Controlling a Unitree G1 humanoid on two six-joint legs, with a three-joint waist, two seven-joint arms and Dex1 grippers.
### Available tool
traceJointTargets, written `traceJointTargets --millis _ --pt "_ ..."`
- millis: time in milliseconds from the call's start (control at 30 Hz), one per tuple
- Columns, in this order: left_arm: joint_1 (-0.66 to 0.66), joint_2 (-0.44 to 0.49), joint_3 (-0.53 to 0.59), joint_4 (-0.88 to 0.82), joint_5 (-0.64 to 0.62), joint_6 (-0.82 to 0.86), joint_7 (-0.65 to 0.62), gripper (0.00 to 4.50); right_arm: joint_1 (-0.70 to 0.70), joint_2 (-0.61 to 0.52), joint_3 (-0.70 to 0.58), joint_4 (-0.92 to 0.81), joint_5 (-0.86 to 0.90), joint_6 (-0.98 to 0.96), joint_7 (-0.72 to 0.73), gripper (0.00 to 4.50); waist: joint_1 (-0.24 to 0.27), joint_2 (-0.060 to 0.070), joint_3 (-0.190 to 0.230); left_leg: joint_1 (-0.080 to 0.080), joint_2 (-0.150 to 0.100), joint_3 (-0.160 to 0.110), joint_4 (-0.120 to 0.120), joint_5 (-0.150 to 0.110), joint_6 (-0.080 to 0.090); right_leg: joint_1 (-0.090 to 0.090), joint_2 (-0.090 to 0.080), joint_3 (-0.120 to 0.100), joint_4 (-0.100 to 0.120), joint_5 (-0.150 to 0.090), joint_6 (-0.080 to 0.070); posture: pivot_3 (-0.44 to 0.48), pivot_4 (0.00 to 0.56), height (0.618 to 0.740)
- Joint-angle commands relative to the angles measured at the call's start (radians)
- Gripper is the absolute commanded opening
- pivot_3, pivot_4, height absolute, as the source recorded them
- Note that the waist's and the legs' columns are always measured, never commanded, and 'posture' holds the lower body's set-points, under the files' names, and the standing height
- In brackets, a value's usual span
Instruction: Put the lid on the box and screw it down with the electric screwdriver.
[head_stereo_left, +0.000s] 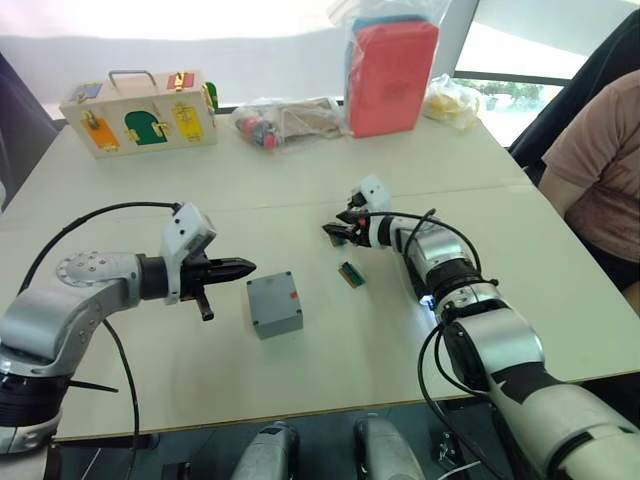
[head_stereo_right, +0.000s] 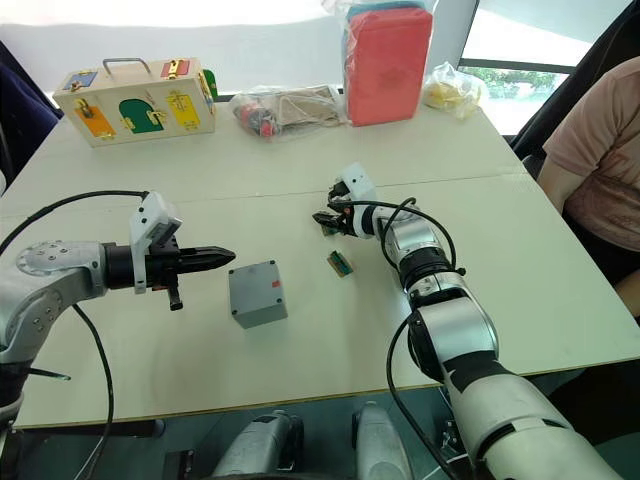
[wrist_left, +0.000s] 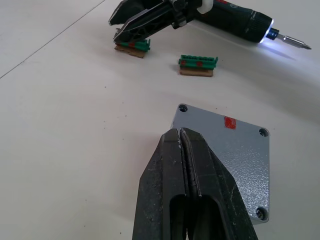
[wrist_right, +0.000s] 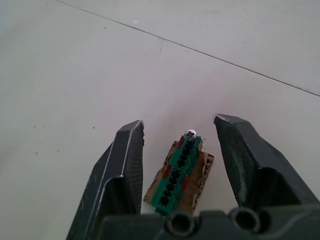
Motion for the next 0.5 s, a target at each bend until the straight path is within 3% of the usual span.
traceJointTargets --millis 33,100,500 --pt "0.001 0.006 0.025 -0.025 -0.001 -0.017 0.004 0.0 -0.046 0.011 -0.012 0.005 -0.004 -0.032 -0.005 0.95 -0.001 0.0 0.0 0.0 0.0 0.0 0.0 0.0 0.0 0.0 0.0 0.0 0.0 0.0 0.0 0.0 0.15 0.74" --pt "0.003 0.008 0.028 -0.024 0.0 -0.018 0.003 0.0 -0.047 0.011 -0.008 0.01 -0.01 -0.039 -0.005 0.08 -0.001 0.0 0.0 0.0 0.0 0.0 0.0 0.0 0.0 0.0 0.0 0.0 0.0 0.0 0.0 0.0 0.15 0.74" --pt "0.001 0.001 0.023 -0.021 0.001 -0.026 0.005 0.0 -0.03 -0.002 -0.008 -0.023 -0.02 -0.051 0.025 0.02 0.0 0.0 0.0 0.0 0.0 0.0 0.0 0.0 0.0 0.0 0.0 0.0 0.0 0.0 0.0 0.0 0.15 0.74"
